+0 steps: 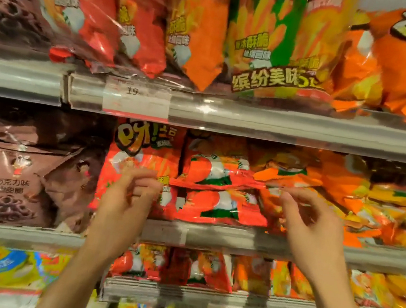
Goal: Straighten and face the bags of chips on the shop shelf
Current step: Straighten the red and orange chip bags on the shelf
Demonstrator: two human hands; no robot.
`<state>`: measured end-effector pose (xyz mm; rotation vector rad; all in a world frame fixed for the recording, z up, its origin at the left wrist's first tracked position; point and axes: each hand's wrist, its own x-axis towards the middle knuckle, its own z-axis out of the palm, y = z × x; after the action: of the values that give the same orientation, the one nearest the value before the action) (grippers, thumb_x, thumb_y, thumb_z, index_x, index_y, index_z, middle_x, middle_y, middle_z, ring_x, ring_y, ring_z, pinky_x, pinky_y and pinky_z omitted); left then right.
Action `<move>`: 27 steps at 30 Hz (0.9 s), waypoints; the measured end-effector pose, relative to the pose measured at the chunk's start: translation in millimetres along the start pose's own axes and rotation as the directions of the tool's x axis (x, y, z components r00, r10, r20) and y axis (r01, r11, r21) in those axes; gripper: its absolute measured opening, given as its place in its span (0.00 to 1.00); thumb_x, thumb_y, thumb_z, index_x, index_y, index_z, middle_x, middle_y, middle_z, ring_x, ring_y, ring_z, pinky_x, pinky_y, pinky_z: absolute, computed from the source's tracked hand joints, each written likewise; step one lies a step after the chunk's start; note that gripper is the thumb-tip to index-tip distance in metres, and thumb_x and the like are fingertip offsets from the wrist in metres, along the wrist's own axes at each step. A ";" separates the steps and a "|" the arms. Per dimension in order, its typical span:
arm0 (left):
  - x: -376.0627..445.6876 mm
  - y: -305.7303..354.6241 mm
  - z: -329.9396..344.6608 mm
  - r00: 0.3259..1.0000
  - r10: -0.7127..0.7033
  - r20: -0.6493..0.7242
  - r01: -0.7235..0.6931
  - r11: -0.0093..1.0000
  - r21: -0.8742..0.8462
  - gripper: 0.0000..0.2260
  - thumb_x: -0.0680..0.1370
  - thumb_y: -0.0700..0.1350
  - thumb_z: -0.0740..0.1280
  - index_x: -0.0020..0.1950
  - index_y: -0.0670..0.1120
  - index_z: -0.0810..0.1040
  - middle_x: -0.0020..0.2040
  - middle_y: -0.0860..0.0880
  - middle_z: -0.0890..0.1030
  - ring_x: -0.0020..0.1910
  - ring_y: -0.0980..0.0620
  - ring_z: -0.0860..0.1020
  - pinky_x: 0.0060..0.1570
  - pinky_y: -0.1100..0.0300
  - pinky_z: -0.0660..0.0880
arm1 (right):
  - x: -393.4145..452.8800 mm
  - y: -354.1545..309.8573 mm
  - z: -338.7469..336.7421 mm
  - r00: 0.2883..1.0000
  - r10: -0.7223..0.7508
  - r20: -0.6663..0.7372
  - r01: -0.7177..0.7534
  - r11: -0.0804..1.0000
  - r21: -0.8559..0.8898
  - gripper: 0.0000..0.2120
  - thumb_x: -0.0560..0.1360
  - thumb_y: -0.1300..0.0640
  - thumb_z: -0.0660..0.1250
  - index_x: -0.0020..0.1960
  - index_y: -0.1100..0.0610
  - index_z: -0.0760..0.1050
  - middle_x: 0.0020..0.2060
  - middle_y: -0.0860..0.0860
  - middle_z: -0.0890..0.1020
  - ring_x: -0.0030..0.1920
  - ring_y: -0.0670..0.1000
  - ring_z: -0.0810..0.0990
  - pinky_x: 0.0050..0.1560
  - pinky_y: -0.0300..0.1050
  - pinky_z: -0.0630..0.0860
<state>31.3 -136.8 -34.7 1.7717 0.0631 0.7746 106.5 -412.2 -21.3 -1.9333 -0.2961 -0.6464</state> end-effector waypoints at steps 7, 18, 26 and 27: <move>-9.1 18.1 44.0 0.991 -0.038 -0.130 0.047 0.997 0.062 0.06 0.79 0.36 0.68 0.53 0.44 0.80 0.46 0.41 0.83 0.44 0.45 0.79 0.42 0.70 0.72 | 19.8 25.7 -33.3 0.986 0.128 0.103 -0.136 0.987 0.083 0.04 0.77 0.52 0.68 0.47 0.48 0.82 0.39 0.47 0.84 0.41 0.41 0.80 0.40 0.33 0.73; 22.6 23.3 46.3 0.995 0.003 -0.096 0.023 0.964 0.266 0.11 0.78 0.51 0.69 0.60 0.53 0.78 0.51 0.55 0.82 0.51 0.59 0.80 0.52 0.53 0.80 | 25.8 1.8 -34.9 0.994 0.035 0.100 -0.031 0.999 -0.043 0.04 0.79 0.50 0.67 0.50 0.46 0.80 0.40 0.44 0.84 0.42 0.41 0.80 0.42 0.41 0.77; 48.0 33.6 55.5 0.993 0.011 0.121 -0.076 0.827 0.556 0.23 0.81 0.56 0.62 0.73 0.46 0.71 0.67 0.46 0.78 0.66 0.47 0.75 0.60 0.55 0.70 | 55.1 -52.5 43.5 0.942 -0.156 0.297 0.270 0.876 -0.400 0.19 0.80 0.45 0.62 0.64 0.54 0.79 0.57 0.55 0.83 0.59 0.56 0.80 0.58 0.48 0.74; 50.7 32.8 56.3 0.990 -0.007 0.141 -0.075 0.823 0.563 0.23 0.81 0.56 0.62 0.73 0.46 0.71 0.67 0.45 0.78 0.66 0.46 0.75 0.60 0.55 0.70 | 56.6 -55.5 48.8 0.938 -0.111 0.327 0.264 0.842 -0.471 0.22 0.80 0.42 0.60 0.65 0.55 0.77 0.59 0.57 0.82 0.60 0.58 0.79 0.58 0.50 0.75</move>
<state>89.6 -174.5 9.8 2.3999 0.1879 0.6978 141.8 -348.6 36.8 -2.5437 -0.5504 -0.6096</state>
